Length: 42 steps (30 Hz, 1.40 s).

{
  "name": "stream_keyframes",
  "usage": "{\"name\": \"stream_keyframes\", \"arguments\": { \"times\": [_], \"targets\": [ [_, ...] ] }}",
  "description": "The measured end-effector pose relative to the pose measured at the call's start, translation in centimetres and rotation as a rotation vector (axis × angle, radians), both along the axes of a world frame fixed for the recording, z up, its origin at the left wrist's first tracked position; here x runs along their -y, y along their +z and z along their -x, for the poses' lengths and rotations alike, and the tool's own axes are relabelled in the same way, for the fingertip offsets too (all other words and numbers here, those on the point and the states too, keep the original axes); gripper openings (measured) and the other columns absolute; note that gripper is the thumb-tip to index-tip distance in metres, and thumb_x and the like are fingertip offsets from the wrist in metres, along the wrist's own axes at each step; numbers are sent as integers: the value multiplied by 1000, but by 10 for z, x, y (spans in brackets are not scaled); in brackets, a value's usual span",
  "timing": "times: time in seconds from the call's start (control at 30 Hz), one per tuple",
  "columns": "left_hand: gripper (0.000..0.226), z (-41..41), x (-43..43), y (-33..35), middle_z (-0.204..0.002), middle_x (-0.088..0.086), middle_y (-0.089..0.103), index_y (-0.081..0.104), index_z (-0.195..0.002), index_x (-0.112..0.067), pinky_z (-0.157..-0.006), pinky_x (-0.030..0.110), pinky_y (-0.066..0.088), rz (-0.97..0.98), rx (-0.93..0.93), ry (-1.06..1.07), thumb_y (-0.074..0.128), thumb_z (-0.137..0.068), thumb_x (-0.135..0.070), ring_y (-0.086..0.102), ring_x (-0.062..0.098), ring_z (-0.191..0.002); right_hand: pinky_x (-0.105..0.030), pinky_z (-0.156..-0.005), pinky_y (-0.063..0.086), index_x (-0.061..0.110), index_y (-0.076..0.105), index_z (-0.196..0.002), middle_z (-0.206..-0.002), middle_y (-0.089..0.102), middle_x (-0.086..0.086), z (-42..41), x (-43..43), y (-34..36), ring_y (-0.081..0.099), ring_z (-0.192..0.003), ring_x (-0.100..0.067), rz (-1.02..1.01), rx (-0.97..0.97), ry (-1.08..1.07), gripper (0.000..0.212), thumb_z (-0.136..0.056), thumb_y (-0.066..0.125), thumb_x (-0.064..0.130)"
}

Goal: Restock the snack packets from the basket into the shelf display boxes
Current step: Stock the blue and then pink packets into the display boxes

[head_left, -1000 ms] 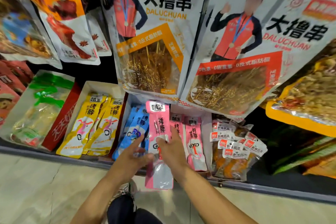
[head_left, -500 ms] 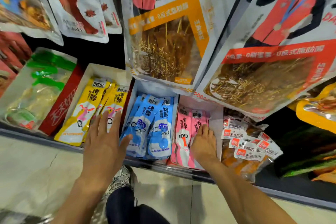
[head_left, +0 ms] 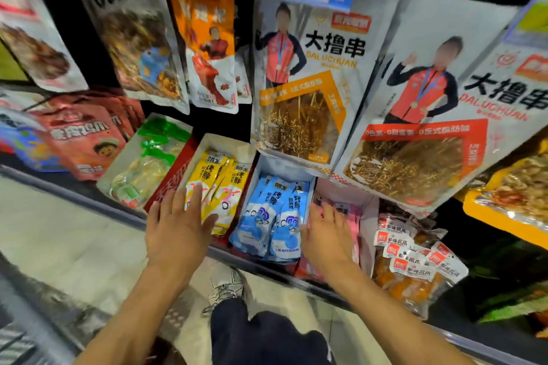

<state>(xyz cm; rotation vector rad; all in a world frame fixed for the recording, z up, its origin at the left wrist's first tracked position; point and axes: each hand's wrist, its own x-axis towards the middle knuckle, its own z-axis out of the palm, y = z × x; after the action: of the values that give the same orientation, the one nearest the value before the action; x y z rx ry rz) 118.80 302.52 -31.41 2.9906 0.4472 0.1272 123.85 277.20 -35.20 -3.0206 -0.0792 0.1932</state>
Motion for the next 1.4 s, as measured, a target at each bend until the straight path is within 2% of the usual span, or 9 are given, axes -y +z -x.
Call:
{"name": "stream_keyframes", "arguments": {
  "times": [0.17, 0.37, 0.57, 0.77, 0.87, 0.97, 1.2, 1.3, 1.4],
  "targets": [
    [66, 62, -52, 82, -132, 18, 62, 53, -142, -12, -102, 54, 41, -118, 197, 100, 69, -87, -43, 54, 39, -125, -49, -115, 24, 16, 27, -151, -156, 25, -14, 27, -62, 116, 24, -143, -35, -25, 142, 278, 61, -98, 43, 41],
    [68, 194, -131, 137, -147, 16, 51, 41, -151, -16, -112, 54, 31, -214, 146, 322, 57, -93, -49, 44, 38, -137, -47, -98, 40, 15, 43, -141, -143, 43, -17, 87, -161, 224, 41, -129, -37, 65, 473, 805, 61, -87, 57, 38],
    [74, 347, -158, 82, -155, 16, 37, 24, -157, -18, -113, 57, 31, -79, -168, 627, 48, -97, -54, 33, 43, -142, -47, -97, 42, 12, 29, -148, -147, 33, -19, 226, -286, 174, 35, -131, -38, 23, 161, 1154, 65, -92, 53, 34],
    [75, 378, -134, -6, -159, 18, 30, 16, -158, -15, -114, 50, 29, 163, -370, 711, 46, -99, -50, 32, 41, -143, -50, -103, 37, 9, 29, -146, -147, 29, -19, 299, -307, 60, 28, -137, -37, 114, -299, 1013, 60, -94, 52, 29],
    [80, 383, -129, -51, -161, 19, 25, 6, -160, -15, -110, 52, 33, 338, -456, 805, 45, -100, -50, 38, 41, -140, -51, -109, 33, 12, 13, -153, -153, 22, -19, 314, -306, 7, 25, -140, -37, 136, -470, 908, 73, -94, 51, 30],
    [81, 379, -129, -93, -154, 19, 36, 13, -159, -11, -106, 51, 38, 558, -453, 984, 49, -98, -50, 44, 39, -135, -49, -107, 35, 25, 1, -156, -151, 24, -21, 314, -305, -41, 34, -134, -41, 154, -593, 861, 77, -94, 48, 27],
    [138, 336, -174, -176, -160, 30, 14, -21, -156, -13, -113, 55, 30, 845, -316, 1375, 69, -71, -74, 24, 43, -146, -47, -112, 33, 33, -13, -154, -150, 22, -24, 299, -332, -130, 32, -137, -44, 195, -664, 681, 99, -88, 61, 25],
    [145, 334, -171, -202, -164, 25, 0, -25, -156, -16, -117, 57, 23, 841, -323, 1403, 72, -65, -76, 7, 39, -152, -51, -114, 29, 29, -15, -154, -151, 17, -24, 303, -333, -152, 19, -140, -47, 178, -711, 651, 104, -87, 64, 36],
    [147, 333, -177, -211, -163, 23, 5, -24, -155, -17, -113, 60, 32, 839, -272, 1435, 81, -63, -64, 11, 41, -149, -47, -113, 31, 25, -14, -154, -145, 21, -20, 299, -335, -168, 24, -136, -41, 158, -738, 612, 120, -78, 77, 40]
  ]
}}
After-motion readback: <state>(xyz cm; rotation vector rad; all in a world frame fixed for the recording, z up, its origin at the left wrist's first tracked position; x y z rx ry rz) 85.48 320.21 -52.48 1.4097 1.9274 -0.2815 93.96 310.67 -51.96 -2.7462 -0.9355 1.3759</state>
